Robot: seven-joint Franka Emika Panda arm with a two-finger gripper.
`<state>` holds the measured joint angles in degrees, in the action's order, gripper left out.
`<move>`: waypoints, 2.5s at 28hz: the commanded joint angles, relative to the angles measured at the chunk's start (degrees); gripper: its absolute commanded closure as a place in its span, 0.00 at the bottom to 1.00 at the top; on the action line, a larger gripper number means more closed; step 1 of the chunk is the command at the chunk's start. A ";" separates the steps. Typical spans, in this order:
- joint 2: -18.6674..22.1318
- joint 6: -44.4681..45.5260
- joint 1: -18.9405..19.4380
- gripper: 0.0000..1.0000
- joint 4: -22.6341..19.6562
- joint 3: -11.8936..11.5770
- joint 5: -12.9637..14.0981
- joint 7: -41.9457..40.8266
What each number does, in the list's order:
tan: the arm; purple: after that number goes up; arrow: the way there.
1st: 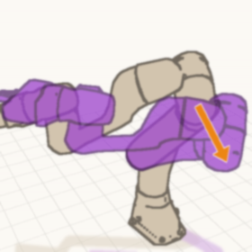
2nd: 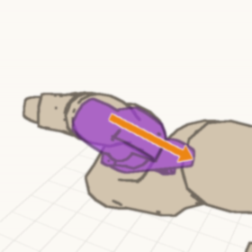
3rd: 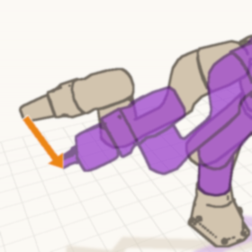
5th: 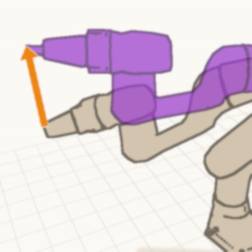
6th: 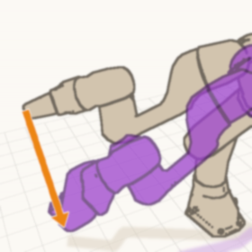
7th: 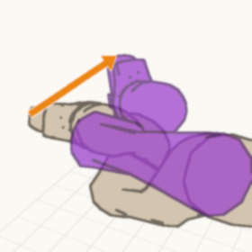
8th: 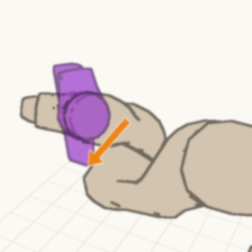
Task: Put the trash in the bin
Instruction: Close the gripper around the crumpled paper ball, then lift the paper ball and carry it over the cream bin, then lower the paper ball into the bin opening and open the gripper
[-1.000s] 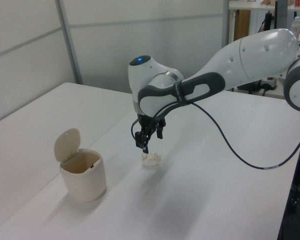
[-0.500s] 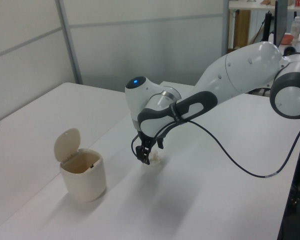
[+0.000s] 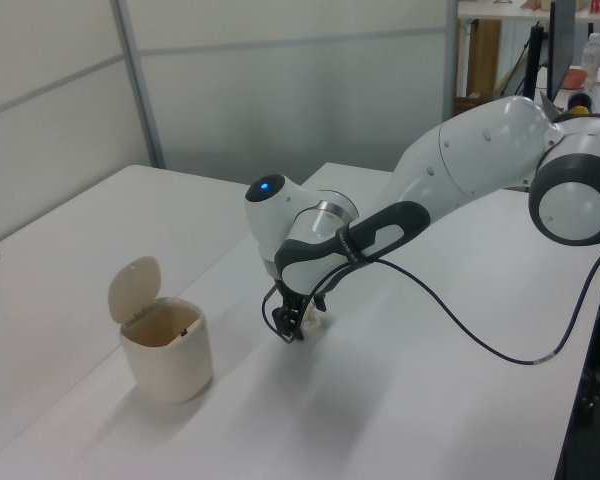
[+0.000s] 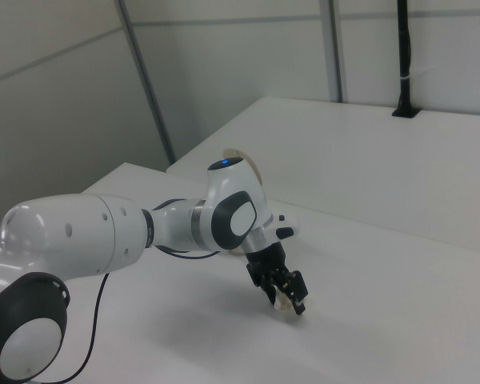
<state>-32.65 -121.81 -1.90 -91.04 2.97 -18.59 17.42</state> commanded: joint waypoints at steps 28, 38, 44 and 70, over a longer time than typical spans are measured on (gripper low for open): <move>11.11 -0.54 0.93 1.00 2.71 -0.42 10.50 2.09; 8.66 -7.03 6.38 1.00 6.76 0.11 12.26 13.33; 6.46 -15.38 10.07 1.00 6.76 0.02 11.30 20.45; 3.64 -17.68 13.68 0.00 7.28 -0.07 1.19 35.05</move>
<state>-28.99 -138.98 11.35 -84.20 3.43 -16.23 50.90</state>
